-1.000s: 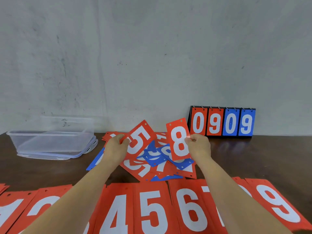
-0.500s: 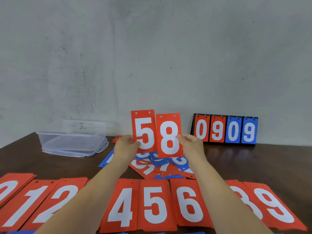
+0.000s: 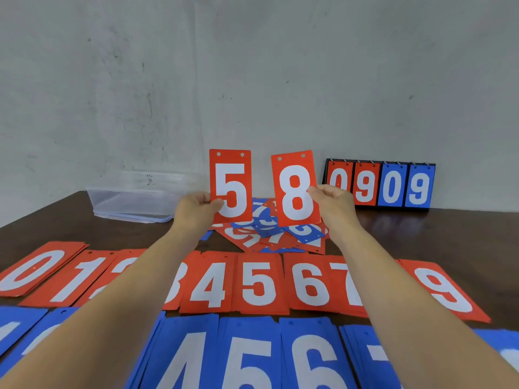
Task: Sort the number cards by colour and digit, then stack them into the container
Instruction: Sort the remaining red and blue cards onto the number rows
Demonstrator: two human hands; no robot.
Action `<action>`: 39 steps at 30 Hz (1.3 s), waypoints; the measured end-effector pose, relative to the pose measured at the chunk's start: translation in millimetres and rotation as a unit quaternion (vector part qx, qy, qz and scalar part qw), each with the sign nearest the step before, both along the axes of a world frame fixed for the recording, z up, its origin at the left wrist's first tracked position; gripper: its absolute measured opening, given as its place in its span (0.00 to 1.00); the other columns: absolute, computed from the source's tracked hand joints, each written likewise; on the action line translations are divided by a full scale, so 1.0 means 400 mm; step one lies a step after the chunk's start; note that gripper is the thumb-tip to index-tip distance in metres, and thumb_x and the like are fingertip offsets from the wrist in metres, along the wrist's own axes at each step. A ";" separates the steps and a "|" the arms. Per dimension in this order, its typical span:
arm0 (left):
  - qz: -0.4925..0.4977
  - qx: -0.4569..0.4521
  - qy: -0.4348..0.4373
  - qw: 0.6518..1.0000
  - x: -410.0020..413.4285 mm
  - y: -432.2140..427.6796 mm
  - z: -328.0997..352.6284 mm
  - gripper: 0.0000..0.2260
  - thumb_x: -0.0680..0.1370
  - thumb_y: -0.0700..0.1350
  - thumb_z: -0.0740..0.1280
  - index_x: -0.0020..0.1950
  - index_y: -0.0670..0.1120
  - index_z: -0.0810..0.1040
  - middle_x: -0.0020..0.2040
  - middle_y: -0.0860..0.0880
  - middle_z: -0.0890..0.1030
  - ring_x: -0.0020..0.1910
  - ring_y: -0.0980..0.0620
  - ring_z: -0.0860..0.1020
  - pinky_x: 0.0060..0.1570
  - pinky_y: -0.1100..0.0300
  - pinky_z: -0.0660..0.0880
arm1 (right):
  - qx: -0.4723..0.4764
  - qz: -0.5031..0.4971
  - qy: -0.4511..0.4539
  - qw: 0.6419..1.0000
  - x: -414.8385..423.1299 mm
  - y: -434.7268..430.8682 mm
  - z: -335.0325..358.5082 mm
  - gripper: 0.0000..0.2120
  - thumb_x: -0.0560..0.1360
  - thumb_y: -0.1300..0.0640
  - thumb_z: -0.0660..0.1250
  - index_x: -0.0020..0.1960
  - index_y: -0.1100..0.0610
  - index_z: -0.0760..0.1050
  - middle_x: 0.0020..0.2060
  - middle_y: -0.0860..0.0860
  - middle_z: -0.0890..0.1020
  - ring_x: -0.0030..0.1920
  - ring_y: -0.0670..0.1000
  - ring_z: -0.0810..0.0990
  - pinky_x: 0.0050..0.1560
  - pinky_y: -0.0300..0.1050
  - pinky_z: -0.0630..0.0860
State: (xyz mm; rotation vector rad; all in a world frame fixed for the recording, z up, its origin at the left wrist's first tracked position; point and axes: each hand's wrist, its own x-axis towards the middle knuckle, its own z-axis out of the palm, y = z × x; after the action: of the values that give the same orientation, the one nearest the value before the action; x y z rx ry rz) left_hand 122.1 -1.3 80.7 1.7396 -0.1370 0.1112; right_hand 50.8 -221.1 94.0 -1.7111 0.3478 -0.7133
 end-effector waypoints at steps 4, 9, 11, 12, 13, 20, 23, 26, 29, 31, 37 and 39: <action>0.007 0.011 -0.010 1.000 -0.043 0.034 -0.010 0.12 0.80 0.45 0.66 0.60 0.41 0.78 0.59 0.44 0.81 0.56 0.45 0.81 0.59 0.47 0.77 | -0.025 -0.021 -0.003 0.999 -0.042 -0.003 -0.010 0.08 0.79 0.55 0.64 0.41 0.53 0.76 0.38 0.46 0.80 0.44 0.49 0.79 0.43 0.42 0.79; 0.012 0.032 -0.016 0.999 -0.073 0.094 -0.007 0.04 0.79 0.40 0.67 0.46 0.43 0.80 0.47 0.43 0.83 0.49 0.43 0.81 0.56 0.48 0.78 | -0.072 -0.069 -0.009 0.995 -0.085 -0.007 -0.023 0.09 0.78 0.58 0.66 0.44 0.62 0.80 0.43 0.60 0.82 0.49 0.59 0.80 0.51 0.54 0.80; 0.007 0.052 -0.008 0.999 -0.085 0.108 -0.014 0.06 0.79 0.41 0.68 0.42 0.44 0.79 0.43 0.44 0.82 0.45 0.45 0.81 0.50 0.53 0.79 | -0.079 -0.082 -0.009 0.993 -0.100 -0.013 -0.029 0.08 0.77 0.58 0.67 0.40 0.56 0.78 0.39 0.53 0.81 0.43 0.51 0.79 0.47 0.44 0.77; -0.001 0.059 0.004 0.998 -0.093 0.111 -0.019 0.06 0.79 0.43 0.68 0.43 0.43 0.79 0.45 0.45 0.83 0.45 0.46 0.82 0.47 0.54 0.79 | -0.079 -0.088 -0.007 0.993 -0.109 -0.016 -0.033 0.07 0.77 0.58 0.67 0.40 0.55 0.78 0.40 0.52 0.81 0.43 0.49 0.77 0.45 0.41 0.76; -0.013 0.066 0.023 0.997 -0.102 0.110 -0.024 0.06 0.78 0.44 0.68 0.44 0.42 0.79 0.47 0.45 0.83 0.43 0.48 0.82 0.43 0.56 0.80 | -0.077 -0.095 -0.003 0.992 -0.120 -0.019 -0.036 0.05 0.77 0.58 0.68 0.42 0.56 0.78 0.41 0.51 0.80 0.45 0.49 0.77 0.44 0.40 0.74; -0.081 0.194 0.097 0.973 -0.139 0.047 -0.096 0.12 0.77 0.46 0.70 0.51 0.36 0.82 0.49 0.41 0.84 0.47 0.45 0.82 0.51 0.54 0.79 | -0.050 -0.154 0.051 0.985 -0.244 -0.072 -0.081 0.04 0.77 0.57 0.68 0.46 0.57 0.80 0.43 0.51 0.82 0.49 0.53 0.80 0.51 0.51 0.79; -0.082 0.236 0.094 0.964 -0.146 0.010 -0.115 0.09 0.77 0.47 0.70 0.46 0.41 0.81 0.44 0.45 0.82 0.45 0.48 0.79 0.48 0.58 0.75 | -0.032 -0.198 0.074 0.977 -0.302 -0.099 -0.092 0.05 0.77 0.57 0.68 0.44 0.57 0.79 0.43 0.52 0.81 0.48 0.53 0.79 0.49 0.50 0.78; -0.066 0.267 0.077 0.958 -0.150 -0.011 -0.129 0.09 0.77 0.47 0.70 0.52 0.42 0.80 0.43 0.47 0.78 0.40 0.52 0.74 0.46 0.60 0.71 | -0.016 -0.218 0.089 0.972 -0.340 -0.130 -0.093 0.05 0.77 0.57 0.68 0.44 0.57 0.79 0.42 0.51 0.81 0.49 0.54 0.80 0.50 0.52 0.78; -0.074 0.330 0.061 0.939 -0.151 -0.029 -0.146 0.14 0.77 0.47 0.70 0.58 0.40 0.79 0.42 0.47 0.78 0.39 0.52 0.75 0.43 0.59 0.71 | -0.018 -0.237 0.102 0.966 -0.364 -0.168 -0.098 0.05 0.77 0.56 0.68 0.46 0.57 0.80 0.43 0.51 0.81 0.48 0.53 0.79 0.48 0.50 0.77; -0.069 0.382 0.048 0.920 -0.144 -0.039 -0.160 0.09 0.77 0.49 0.70 0.47 0.43 0.80 0.41 0.48 0.77 0.38 0.52 0.75 0.40 0.58 0.73 | -0.022 -0.245 0.114 0.963 -0.375 -0.194 -0.101 0.06 0.77 0.55 0.67 0.46 0.57 0.79 0.44 0.51 0.81 0.48 0.52 0.79 0.45 0.48 0.75; -0.017 0.503 0.021 0.864 -0.145 -0.064 -0.174 0.11 0.75 0.52 0.70 0.41 0.46 0.74 0.36 0.49 0.76 0.36 0.52 0.76 0.30 0.60 0.69 | -0.039 -0.266 0.164 0.949 -0.377 -0.278 -0.123 0.06 0.78 0.53 0.67 0.49 0.56 0.79 0.46 0.52 0.81 0.47 0.52 0.77 0.45 0.48 0.76; -0.013 0.527 0.020 0.850 -0.150 -0.072 -0.170 0.10 0.75 0.52 0.70 0.46 0.46 0.76 0.38 0.49 0.77 0.38 0.52 0.76 0.31 0.60 0.70 | -0.035 -0.266 0.190 0.944 -0.369 -0.302 -0.134 0.08 0.77 0.52 0.67 0.52 0.56 0.80 0.48 0.53 0.82 0.47 0.53 0.78 0.48 0.51 0.78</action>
State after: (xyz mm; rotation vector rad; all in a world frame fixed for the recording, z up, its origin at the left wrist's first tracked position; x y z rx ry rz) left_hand 62.1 -30.3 12.8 2.8427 -0.2128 -0.0380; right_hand -96.7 -341.9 40.6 -1.8370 1.0959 -0.7799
